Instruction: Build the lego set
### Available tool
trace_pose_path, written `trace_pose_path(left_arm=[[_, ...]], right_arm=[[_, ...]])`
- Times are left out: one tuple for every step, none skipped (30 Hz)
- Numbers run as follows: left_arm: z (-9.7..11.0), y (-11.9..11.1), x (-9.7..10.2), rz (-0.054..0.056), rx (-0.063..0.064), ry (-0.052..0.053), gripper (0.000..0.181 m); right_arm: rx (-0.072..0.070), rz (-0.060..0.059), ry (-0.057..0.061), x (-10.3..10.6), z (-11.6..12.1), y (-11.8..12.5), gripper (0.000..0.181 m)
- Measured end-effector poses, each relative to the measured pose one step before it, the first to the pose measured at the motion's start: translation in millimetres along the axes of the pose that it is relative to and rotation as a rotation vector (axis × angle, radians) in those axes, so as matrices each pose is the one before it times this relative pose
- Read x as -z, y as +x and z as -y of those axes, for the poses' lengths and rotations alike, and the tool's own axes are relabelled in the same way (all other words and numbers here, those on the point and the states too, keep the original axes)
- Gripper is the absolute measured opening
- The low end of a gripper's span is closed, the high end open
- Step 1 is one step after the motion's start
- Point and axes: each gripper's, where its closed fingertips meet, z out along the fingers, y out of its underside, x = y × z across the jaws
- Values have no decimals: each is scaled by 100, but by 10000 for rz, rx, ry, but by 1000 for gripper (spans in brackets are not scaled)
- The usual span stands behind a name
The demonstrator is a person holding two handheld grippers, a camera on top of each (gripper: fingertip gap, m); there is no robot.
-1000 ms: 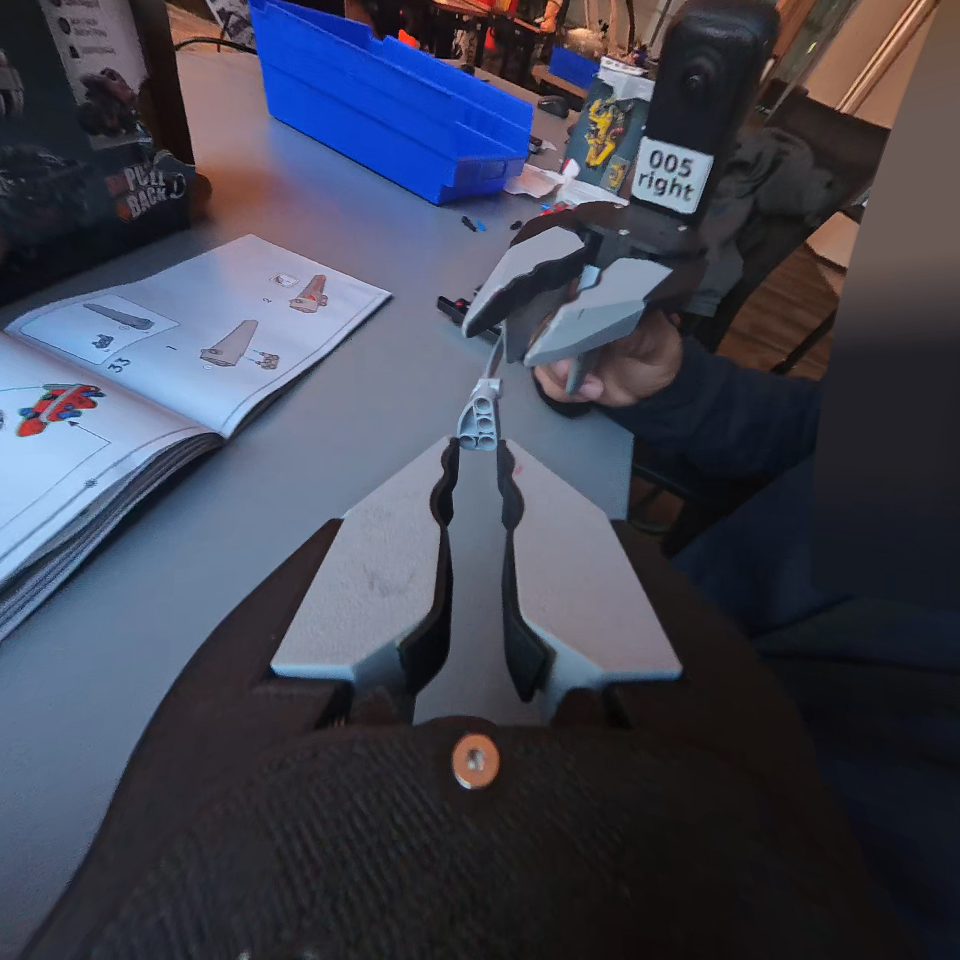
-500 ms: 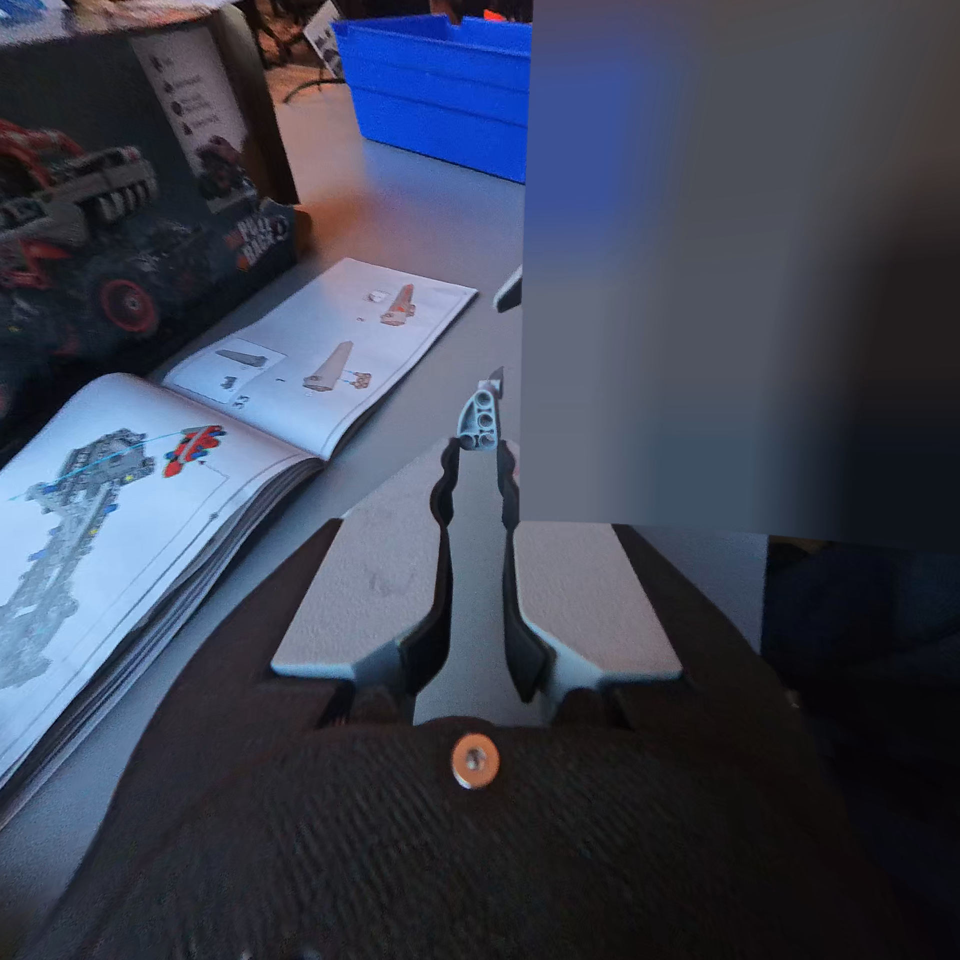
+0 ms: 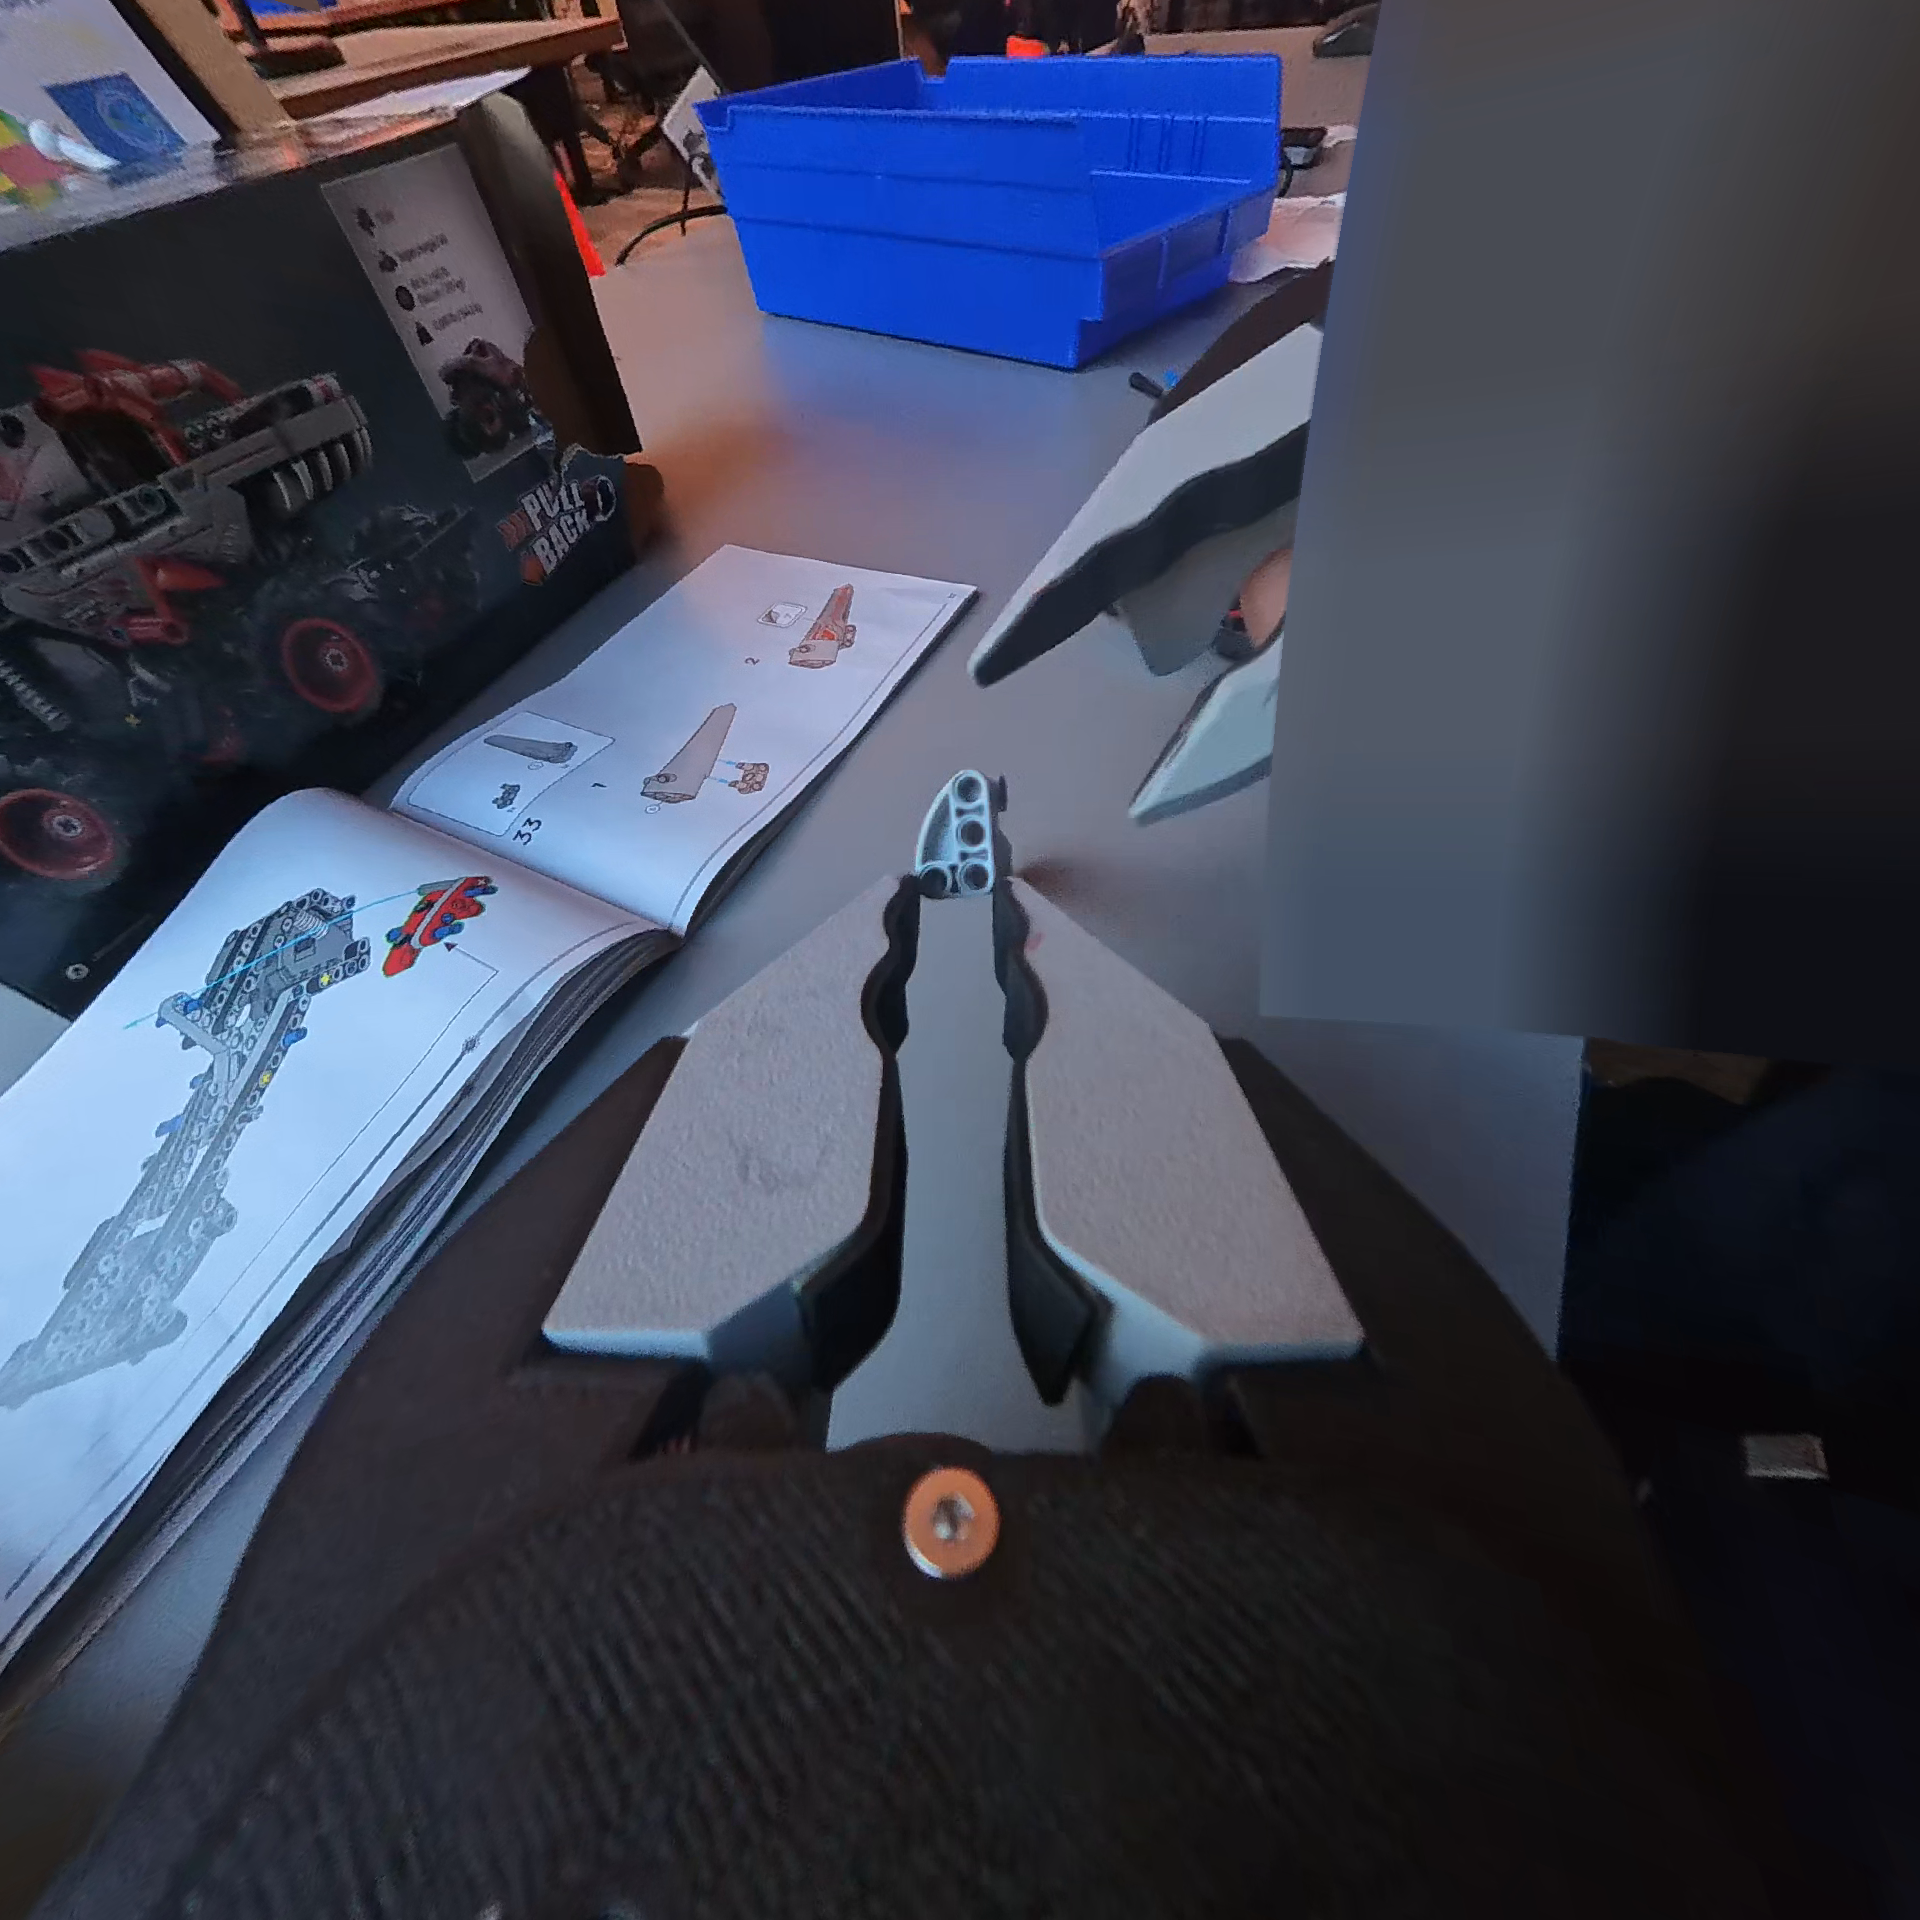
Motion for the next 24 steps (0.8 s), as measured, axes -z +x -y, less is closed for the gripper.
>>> trace_pose_path(left_arm=[[39, 264, 11, -60, -144, 19, 11], [19, 256, 8, -39, -154, 4, 6], [37, 187, 43, 19, -187, 32, 0], [10, 157, -8, 6, -152, -5, 0], [-61, 165, -58, -47, -107, -47, 0], [-73, 162, -85, -59, -83, -64, 0], [-122, 88, -111, -39, -48, -98, 0], [-117, 5, -92, 16, -19, -95, 0], [-58, 3, -66, 20, -24, -55, 0], [-51, -51, -33, 48, -7, -42, 0], [-47, -82, -21, 53, 18, -27, 0], [9, -57, 4, 20, 32, 7, 0], [26, -26, 31, -15, 46, 28, 0], [8, -100, 28, 10, 85, 19, 0], [-40, -233, 30, 66, 150, -11, 0], [-37, -245, 22, 28, 199, -12, 0], [-31, -188, 15, -36, 224, -1, 2], [8, -86, 20, -95, 203, 14, 5], [-20, -2, 6, -135, 165, -8, 7], [-97, 59, -18, -148, 136, -67, 8], [-144, 62, -64, -116, 105, -103, 12], [-128, 36, -87, -57, 49, -102, 15], [-112, 60, -104, -24, -24, -96, 16], [-144, 100, -139, -18, -73, -134, 16]], right_arm=[[83, -33, -174, -178, -214, -44, 43], [68, -9, -195, -207, -239, -57, 43], [39, 19, -205, -215, -246, -61, 42], [18, 42, -215, -231, -259, -71, 37], [7, 53, -237, -243, -296, -68, 32], [-1, 37, -252, -261, -295, -49, 31], [-6, 10, -248, -247, -307, -2, 28], [-43, -40, -271, -250, -336, 86, 14], [-110, -84, -277, -243, -355, 206, 0], [-116, -48, -185, -167, -229, 158, 0], [-44, 23, -18, -31, -22, 19, 0], [-15, -24, 122, 102, 141, 42, 5], [-36, -88, 193, 200, 225, 137, 10], [-44, -106, 297, 332, 338, 176, 12], [-48, -117, 409, 457, 470, 203, 16], [-69, -234, 423, 579, 454, 441, 18], [-72, -308, 369, 676, 370, 600, 19], [-58, -214, 284, 763, 276, 488, 22], [-106, -175, 148, 804, 99, 475, 23], [-187, -157, -51, 781, -161, 473, 26], [-299, -109, -255, 677, -455, 418, 27], [-416, 24, -354, 548, -594, 209, 33], [-454, 218, -335, 384, -584, -163, 41], [-372, 275, -284, 211, -524, -364, 44]])
